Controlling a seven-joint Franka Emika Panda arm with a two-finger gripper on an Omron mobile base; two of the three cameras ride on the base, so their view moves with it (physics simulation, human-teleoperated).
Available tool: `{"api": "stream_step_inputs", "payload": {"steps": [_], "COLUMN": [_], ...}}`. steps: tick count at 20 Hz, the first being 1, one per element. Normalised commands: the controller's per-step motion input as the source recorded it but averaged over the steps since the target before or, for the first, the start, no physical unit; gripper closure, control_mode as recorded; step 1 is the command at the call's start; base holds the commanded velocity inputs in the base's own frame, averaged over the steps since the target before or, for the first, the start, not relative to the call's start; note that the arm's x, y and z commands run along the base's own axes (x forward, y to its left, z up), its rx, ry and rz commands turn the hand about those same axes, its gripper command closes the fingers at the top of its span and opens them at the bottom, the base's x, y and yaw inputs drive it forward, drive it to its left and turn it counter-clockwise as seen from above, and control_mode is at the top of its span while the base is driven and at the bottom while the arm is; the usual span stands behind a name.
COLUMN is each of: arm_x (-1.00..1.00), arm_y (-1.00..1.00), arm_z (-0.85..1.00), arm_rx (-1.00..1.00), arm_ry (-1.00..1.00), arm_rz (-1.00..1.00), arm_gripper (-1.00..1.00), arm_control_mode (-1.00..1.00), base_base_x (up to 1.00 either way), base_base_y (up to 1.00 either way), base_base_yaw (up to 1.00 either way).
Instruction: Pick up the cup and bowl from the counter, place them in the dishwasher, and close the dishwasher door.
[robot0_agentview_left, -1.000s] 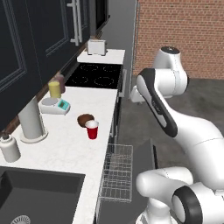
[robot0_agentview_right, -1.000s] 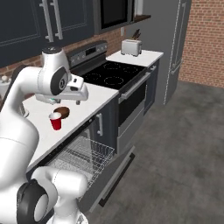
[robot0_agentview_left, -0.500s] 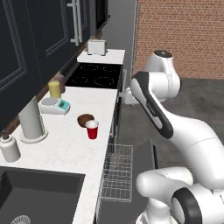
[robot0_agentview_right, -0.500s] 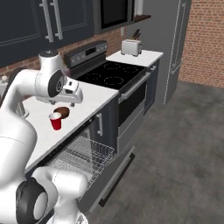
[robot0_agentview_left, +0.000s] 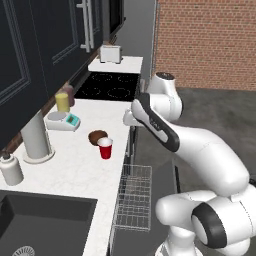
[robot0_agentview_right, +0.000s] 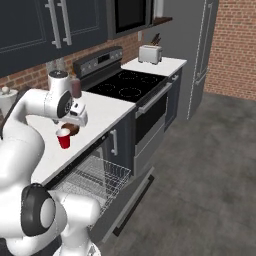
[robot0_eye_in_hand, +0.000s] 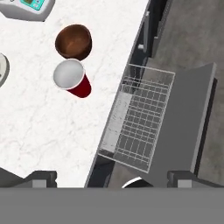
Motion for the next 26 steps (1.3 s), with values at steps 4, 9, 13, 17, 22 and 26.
{"api": "stream_step_inputs", "payload": {"steps": [4, 9, 13, 17, 22, 26], "arm_x": [0.24, 0.23, 0.29, 0.32, 0.34, 0.25], "arm_y": [0.44, 0.36, 0.19, 0.10, 0.08, 0.14], "arm_z": [-0.35, -0.29, -0.28, -0.32, -0.30, -0.22], "arm_rx": [0.02, 0.00, 0.00, 0.00, 0.00, 0.01], "arm_ry": [0.00, 0.00, 0.00, 0.00, 0.00, 0.00], "arm_rz": [-0.07, -0.11, -0.16, -0.17, -0.15, -0.12], "arm_gripper": [-1.00, -1.00, -1.00, -1.00, -1.00, -1.00], "arm_control_mode": [-1.00, -1.00, -1.00, -1.00, -1.00, -1.00], "base_base_x": [0.00, 0.00, 0.00, 0.00, 0.00, 0.00], "base_base_y": [0.00, 0.00, 0.00, 0.00, 0.00, 0.00], "base_base_yaw": [0.00, 0.00, 0.00, 0.00, 0.00, 0.00]}}
